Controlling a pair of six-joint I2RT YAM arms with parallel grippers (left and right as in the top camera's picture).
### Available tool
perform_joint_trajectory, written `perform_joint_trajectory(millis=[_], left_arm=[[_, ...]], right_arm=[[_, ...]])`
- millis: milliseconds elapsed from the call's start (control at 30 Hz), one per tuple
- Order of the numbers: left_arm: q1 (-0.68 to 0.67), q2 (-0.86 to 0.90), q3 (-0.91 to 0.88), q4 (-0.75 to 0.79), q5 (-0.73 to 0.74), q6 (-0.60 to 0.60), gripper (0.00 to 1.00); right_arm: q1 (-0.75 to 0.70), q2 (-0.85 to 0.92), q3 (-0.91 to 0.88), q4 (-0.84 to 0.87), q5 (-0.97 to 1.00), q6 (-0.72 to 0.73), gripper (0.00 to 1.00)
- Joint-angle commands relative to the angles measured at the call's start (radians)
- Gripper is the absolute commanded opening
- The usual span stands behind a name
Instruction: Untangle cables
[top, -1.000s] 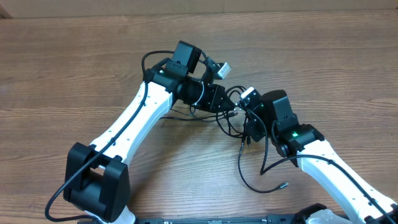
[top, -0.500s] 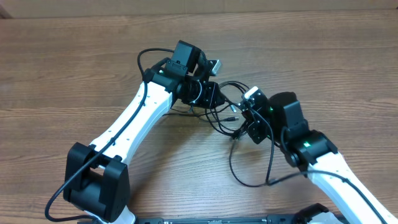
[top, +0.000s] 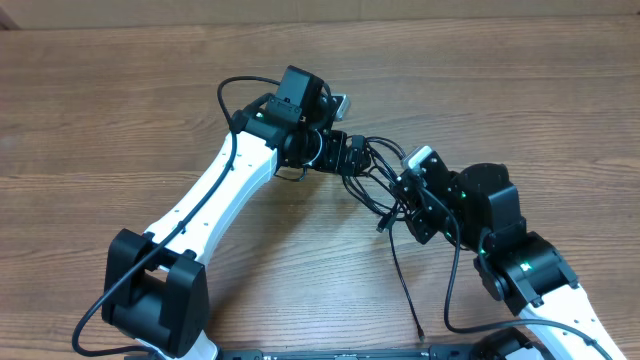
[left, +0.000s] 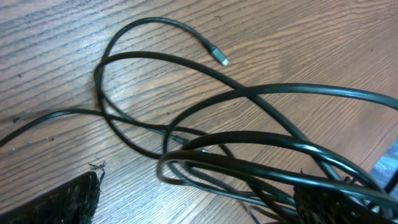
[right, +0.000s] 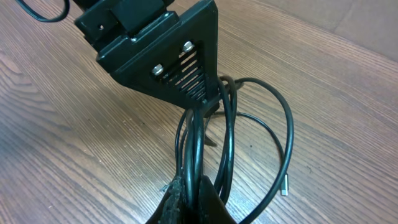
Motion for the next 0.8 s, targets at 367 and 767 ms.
perform_joint_trajectory(millis=[367,767], left_arm=[[-0.002,0.008,-0.001,0.005,0.215,0.302,1.00],[-0.002,0.008,-0.001,0.005,0.099,0.301,0.99]], right_arm=[[0.003,-0.177,0.018,0.029,-0.090,0.104,0.04],[0.003,-0.384,0.018,0.078,-0.159,0.175,0.04]])
